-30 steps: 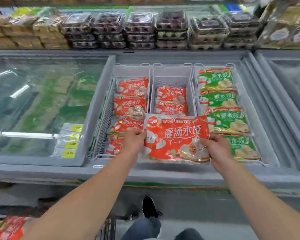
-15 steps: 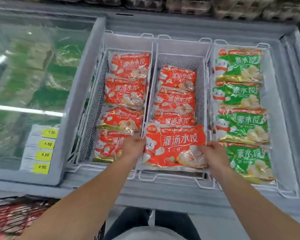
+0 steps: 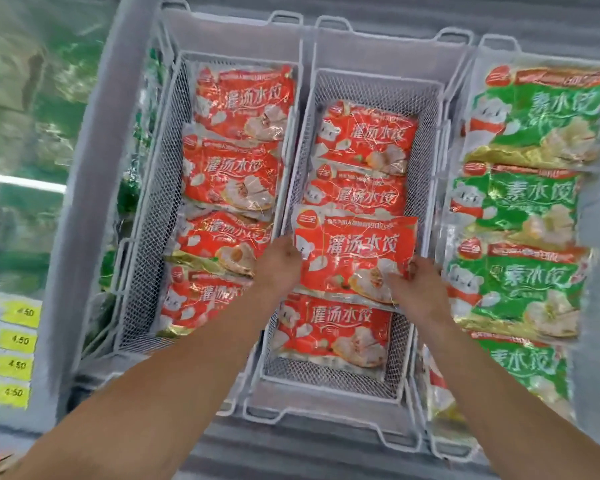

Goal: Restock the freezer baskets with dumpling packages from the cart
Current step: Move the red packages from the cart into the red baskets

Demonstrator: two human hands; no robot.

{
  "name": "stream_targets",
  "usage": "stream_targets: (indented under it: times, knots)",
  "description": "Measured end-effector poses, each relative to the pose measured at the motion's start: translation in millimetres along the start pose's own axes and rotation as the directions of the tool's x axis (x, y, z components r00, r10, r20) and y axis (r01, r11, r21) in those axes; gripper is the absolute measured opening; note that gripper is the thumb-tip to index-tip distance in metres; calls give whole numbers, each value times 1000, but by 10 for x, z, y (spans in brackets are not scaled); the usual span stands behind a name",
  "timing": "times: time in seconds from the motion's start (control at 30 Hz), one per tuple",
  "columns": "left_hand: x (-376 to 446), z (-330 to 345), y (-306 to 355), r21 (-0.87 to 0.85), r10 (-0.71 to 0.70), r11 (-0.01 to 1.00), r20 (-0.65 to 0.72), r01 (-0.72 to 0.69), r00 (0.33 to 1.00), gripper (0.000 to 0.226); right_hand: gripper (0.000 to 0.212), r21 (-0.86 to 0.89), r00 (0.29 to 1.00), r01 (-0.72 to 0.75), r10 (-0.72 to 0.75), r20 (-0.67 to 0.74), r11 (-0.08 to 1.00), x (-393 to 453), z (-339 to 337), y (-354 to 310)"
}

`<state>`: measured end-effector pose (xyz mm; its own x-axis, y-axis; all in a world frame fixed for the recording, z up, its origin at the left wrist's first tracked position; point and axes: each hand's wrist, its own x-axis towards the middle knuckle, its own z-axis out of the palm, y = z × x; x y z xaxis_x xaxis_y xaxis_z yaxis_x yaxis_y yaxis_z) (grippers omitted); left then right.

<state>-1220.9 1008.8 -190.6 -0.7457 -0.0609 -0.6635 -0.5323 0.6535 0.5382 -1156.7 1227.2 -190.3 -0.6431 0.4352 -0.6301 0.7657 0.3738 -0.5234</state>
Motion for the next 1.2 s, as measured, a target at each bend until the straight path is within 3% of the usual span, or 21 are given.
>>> stream_targets:
  times: [0.1, 0.17, 0.27, 0.53, 0.63, 0.7, 0.9, 1.2]
  knots:
    - [23, 234, -156, 267, 80, 953, 228, -141, 970, 54, 66, -320, 976, 189, -141, 167, 928, 64, 161, 146]
    - [44, 404, -296, 387, 32, 902, 379, -190, 925, 70, 79, -463, 923, 261, -78, 377, 847, 104, 294, 257]
    - [126, 552, -433, 523, -114, 835, 470, -172, 875, 79, 86, -549, 873, 254, 55, 484, 796, 202, 405, 371]
    - [24, 621, -526, 558, -169, 818, 466, -140, 869, 89, 95, -608, 854, 329, 47, 518, 722, 184, 416, 418]
    - [23, 614, -479, 565, 49, 789, 333, -241, 942, 84, 89, -631, 884, 354, -26, 467, 690, 198, 362, 388]
    - [120, 618, -410, 553, 167, 771, 304, -316, 938, 85, 89, -632, 909, 344, -77, 409, 695, 228, 335, 343]
    - [260, 708, -382, 612, 3, 732, 437, -300, 899, 94, 99, -646, 866, 329, 53, 497, 688, 190, 423, 450]
    - [101, 573, -389, 545, 75, 783, 396, -300, 915, 91, 91, -614, 870, 312, 41, 491, 725, 39, 353, 370]
